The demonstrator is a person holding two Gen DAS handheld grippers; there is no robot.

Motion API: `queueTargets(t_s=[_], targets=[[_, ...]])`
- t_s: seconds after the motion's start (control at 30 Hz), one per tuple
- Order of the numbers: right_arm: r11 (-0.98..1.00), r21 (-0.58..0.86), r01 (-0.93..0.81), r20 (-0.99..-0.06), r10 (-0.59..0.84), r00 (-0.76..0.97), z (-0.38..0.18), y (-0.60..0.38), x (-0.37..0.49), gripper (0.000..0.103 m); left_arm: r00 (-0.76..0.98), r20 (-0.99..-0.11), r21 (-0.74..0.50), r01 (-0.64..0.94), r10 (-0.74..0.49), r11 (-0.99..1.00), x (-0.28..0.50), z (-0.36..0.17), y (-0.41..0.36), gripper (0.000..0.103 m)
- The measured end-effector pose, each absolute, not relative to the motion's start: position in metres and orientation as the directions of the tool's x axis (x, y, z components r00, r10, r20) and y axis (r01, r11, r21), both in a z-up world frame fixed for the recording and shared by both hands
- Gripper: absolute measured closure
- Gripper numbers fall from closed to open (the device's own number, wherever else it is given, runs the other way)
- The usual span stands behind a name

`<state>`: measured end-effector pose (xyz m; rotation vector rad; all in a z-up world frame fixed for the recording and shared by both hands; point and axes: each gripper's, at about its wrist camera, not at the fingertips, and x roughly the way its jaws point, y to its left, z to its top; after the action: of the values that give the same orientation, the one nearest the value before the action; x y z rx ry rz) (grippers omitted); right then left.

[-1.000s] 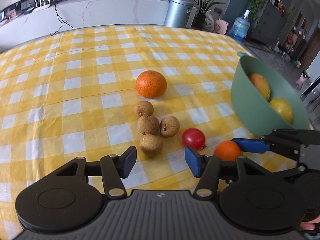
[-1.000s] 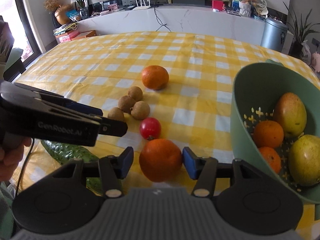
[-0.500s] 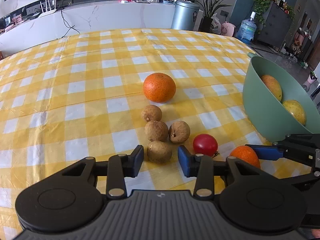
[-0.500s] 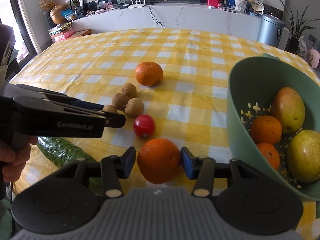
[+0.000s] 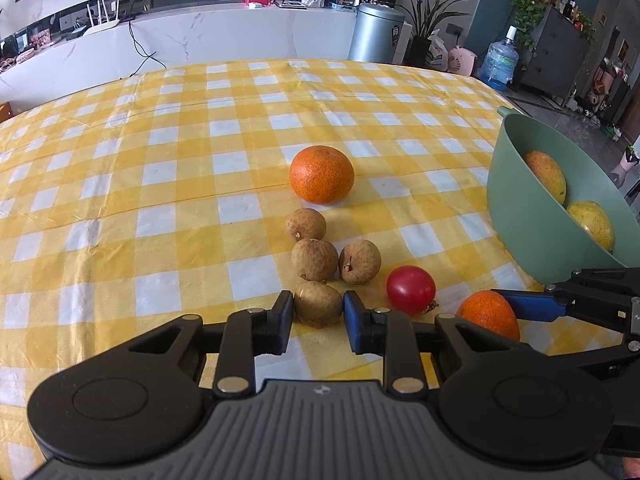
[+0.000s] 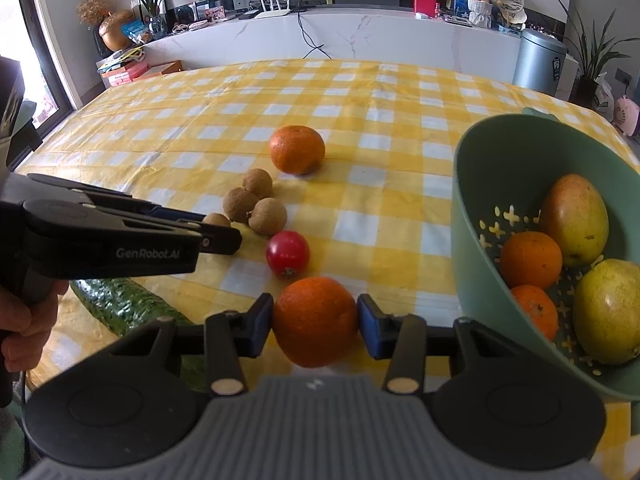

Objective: Organize fruits
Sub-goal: 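Close the right gripper on a tangerine while the left gripper closes on a brown longan, then carry the tangerine and the longan in both grippers over the colander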

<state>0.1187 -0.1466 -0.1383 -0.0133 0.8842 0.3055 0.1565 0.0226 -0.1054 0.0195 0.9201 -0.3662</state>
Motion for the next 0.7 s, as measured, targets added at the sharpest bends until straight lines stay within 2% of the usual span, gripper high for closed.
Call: queueTargets(t_s=[0.7], targets=[[0.965, 0.093, -0.246, -0.632, 0.248, 0.734, -0.09, -0.171, 0.084, 0.061, 0.631, -0.721, -0.09, 0.323, -0.285, 0.942, 0.125, -0.042, 0.004, 0.073]])
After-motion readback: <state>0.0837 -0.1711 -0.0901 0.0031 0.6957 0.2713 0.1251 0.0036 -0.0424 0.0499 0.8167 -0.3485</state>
